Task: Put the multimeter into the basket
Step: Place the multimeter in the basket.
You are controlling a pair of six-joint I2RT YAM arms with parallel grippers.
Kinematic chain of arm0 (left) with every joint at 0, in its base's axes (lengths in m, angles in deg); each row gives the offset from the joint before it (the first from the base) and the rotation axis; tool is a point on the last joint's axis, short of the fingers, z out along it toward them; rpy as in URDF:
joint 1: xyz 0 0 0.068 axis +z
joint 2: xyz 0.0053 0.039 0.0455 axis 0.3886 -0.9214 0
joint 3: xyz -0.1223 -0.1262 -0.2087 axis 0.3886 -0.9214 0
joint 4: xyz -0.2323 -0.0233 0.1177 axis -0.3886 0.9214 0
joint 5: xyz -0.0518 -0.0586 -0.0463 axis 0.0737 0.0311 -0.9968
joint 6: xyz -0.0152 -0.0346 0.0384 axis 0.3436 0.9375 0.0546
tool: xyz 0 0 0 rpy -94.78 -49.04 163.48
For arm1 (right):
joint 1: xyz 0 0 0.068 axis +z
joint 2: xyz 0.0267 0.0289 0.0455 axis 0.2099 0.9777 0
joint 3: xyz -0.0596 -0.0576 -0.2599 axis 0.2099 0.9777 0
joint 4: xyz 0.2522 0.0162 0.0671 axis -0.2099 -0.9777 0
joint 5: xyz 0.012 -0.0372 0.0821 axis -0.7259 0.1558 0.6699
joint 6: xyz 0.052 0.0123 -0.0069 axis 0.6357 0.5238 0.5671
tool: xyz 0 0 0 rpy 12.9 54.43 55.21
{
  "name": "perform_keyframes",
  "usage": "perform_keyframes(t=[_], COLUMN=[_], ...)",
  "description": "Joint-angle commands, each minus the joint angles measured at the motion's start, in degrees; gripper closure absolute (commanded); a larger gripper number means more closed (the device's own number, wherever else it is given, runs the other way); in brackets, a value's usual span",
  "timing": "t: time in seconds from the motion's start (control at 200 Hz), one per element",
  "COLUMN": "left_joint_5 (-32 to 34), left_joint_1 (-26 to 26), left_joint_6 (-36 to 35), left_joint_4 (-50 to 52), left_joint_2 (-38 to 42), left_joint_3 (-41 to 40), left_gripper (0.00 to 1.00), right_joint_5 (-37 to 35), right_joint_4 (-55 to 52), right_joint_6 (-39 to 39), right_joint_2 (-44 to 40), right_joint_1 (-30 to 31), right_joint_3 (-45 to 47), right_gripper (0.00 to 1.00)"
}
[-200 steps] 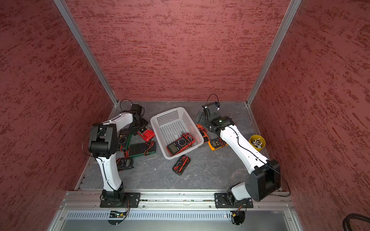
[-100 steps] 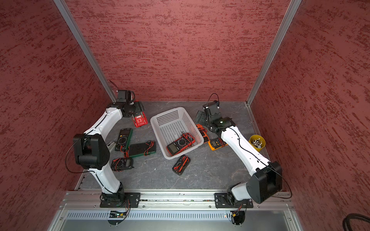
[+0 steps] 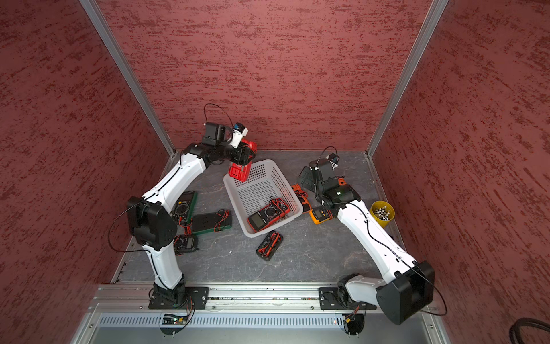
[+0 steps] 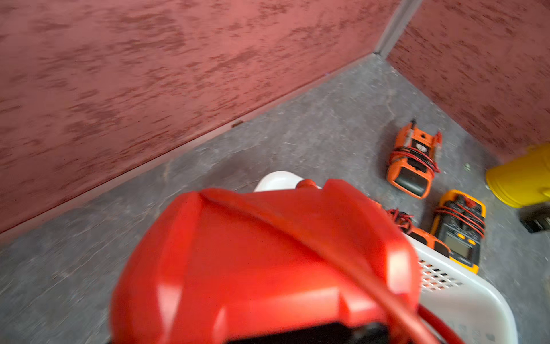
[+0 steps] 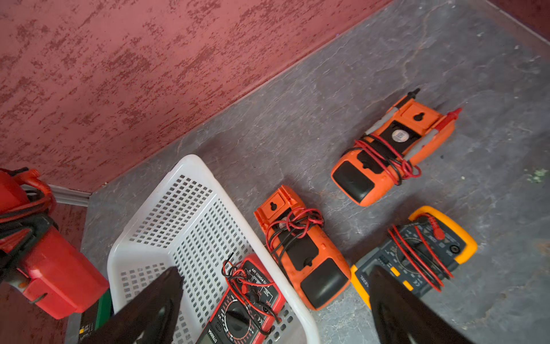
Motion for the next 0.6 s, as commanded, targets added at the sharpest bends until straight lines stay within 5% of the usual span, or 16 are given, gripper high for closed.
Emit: perform_keyframes(t=[0.0,0.596], left_joint_5=[-3.70,1.86], left_joint_1=[-1.39,-7.34], left_joint_6=[-4.61,-17.14], left_joint_4=[1.34,15.96], left_joint_2=[-3.13,-19.27], left_joint_3=[3.92,14.27], left_gripper=[1.00,0.96], right_joint_5=[-5.00,-8.35], right_joint_4=[-0.90,-1.20], right_joint_6=[2.10,3.68], right_joint_2=[-3.14,-8.99], right_joint_1=[-0.28,-0.32], right_joint_3=[0.95,4.04], right_gripper=[0.01,0.01])
